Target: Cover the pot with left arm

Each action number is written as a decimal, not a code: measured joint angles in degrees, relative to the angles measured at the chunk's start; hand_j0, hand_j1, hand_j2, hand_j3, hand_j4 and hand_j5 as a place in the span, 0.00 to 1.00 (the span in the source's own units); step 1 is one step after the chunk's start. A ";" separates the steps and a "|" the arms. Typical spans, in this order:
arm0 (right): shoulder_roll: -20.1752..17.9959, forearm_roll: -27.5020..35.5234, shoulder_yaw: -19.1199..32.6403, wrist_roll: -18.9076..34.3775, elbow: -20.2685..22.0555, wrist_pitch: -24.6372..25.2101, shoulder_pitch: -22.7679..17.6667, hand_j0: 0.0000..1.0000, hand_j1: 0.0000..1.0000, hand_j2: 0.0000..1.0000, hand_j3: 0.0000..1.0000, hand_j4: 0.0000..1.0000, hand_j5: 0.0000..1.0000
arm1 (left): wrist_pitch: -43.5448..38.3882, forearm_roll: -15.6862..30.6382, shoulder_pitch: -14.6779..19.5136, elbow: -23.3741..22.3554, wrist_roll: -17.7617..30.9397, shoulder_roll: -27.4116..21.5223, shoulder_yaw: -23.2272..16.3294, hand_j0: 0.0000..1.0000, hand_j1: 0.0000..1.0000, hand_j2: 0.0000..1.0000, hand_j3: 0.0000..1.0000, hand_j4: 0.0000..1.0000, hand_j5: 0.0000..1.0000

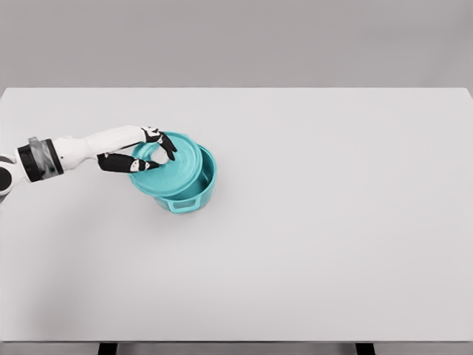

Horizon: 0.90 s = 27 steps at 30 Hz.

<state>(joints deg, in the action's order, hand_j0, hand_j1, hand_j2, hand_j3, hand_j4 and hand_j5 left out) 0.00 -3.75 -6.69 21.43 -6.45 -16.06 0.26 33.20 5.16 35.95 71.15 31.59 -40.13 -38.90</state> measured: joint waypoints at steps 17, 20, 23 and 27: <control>0.00 0.00 0.00 0.00 -0.01 0.00 0.00 1.00 1.00 1.00 1.00 1.00 1.00 | -0.37 -1.41 -0.09 0.10 -0.18 2.16 -0.01 0.54 0.54 0.54 0.54 0.54 0.54; 0.00 0.00 0.00 0.00 -0.02 0.00 0.00 1.00 1.00 1.00 1.00 1.00 1.00 | -0.37 -1.54 -0.09 0.10 -0.23 2.30 0.00 0.54 0.54 0.54 0.54 0.54 0.54; 0.00 0.00 0.00 0.00 -0.01 0.00 0.00 1.00 1.00 1.00 1.00 1.00 1.00 | -0.36 -1.59 -0.18 0.18 -0.25 2.38 -0.01 0.54 0.54 0.54 0.54 0.54 0.54; 0.00 0.00 0.00 0.00 -0.03 0.00 0.00 1.00 1.00 1.00 1.00 1.00 1.00 | -0.37 -1.62 -0.18 0.26 -0.26 2.44 -0.02 0.54 0.54 0.54 0.54 0.54 0.54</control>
<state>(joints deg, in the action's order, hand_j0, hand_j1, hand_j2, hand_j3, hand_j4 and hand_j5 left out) 0.00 -3.75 -6.69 21.43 -6.48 -16.06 0.26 32.82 3.54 35.77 71.41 31.33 -37.69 -38.92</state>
